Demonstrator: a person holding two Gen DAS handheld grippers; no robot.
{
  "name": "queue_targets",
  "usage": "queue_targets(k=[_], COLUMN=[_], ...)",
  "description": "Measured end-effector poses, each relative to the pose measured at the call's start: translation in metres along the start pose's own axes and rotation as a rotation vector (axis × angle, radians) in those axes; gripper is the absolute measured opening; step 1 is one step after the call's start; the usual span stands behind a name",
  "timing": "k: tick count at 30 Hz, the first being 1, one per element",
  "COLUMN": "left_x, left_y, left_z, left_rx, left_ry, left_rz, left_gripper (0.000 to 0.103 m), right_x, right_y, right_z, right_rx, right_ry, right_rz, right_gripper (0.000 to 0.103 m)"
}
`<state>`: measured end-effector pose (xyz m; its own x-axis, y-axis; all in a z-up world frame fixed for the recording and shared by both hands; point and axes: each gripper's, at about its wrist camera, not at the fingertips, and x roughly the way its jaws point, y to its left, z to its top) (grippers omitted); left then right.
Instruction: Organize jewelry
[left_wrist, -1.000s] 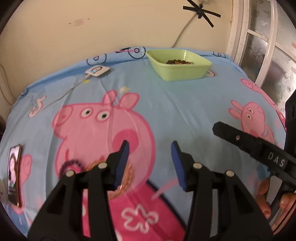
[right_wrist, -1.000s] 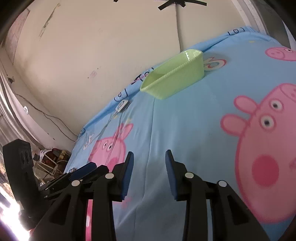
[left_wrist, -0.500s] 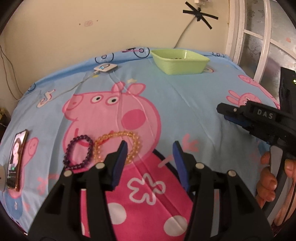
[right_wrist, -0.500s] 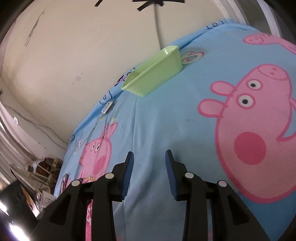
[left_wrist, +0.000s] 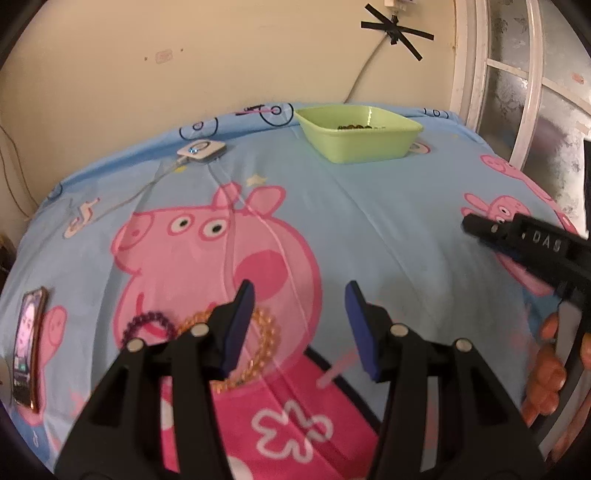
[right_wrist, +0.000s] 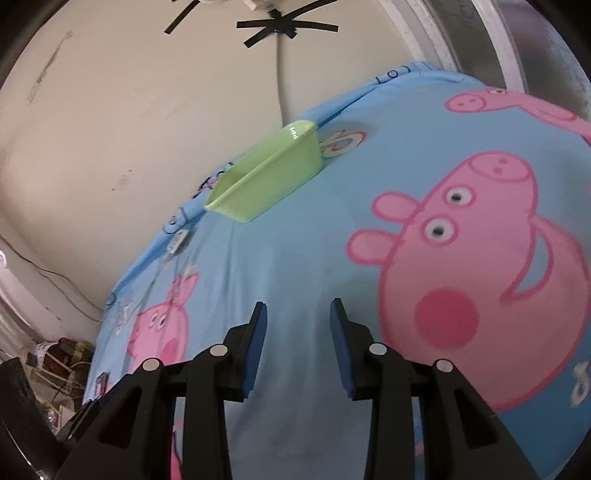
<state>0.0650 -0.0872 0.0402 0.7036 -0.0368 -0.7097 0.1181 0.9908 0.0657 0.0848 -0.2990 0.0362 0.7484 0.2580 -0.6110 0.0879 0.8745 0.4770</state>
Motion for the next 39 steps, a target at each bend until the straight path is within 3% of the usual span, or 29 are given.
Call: queue_targets(k=[3, 6, 14, 18, 39], left_x=[0.008, 0.016, 0.015, 0.013, 0.004], left_y=[-0.004, -0.006, -0.007, -0.009, -0.009], left_z=[0.004, 0.005, 0.005, 0.005, 0.004], left_rx=[0.021, 0.029, 0.039, 0.046, 0.055], left_ry=[0.002, 0.018, 0.005, -0.002, -0.052], left_rz=[0.013, 0.007, 0.028, 0.049, 0.085], left_gripper=[0.049, 0.049, 0.049, 0.059, 0.071], right_x=[0.002, 0.006, 0.002, 0.005, 0.003], right_y=[-0.005, -0.015, 0.0, -0.007, 0.001], right_z=[0.013, 0.016, 0.011, 0.011, 0.007], right_rx=[-0.031, 0.006, -0.07, -0.039, -0.07], right_ry=[-0.023, -0.011, -0.019, 0.008, 0.014], right_rz=[-0.04, -0.014, 0.038, 0.059, 0.05], right_gripper=[0.011, 0.014, 0.045, 0.046, 0.046])
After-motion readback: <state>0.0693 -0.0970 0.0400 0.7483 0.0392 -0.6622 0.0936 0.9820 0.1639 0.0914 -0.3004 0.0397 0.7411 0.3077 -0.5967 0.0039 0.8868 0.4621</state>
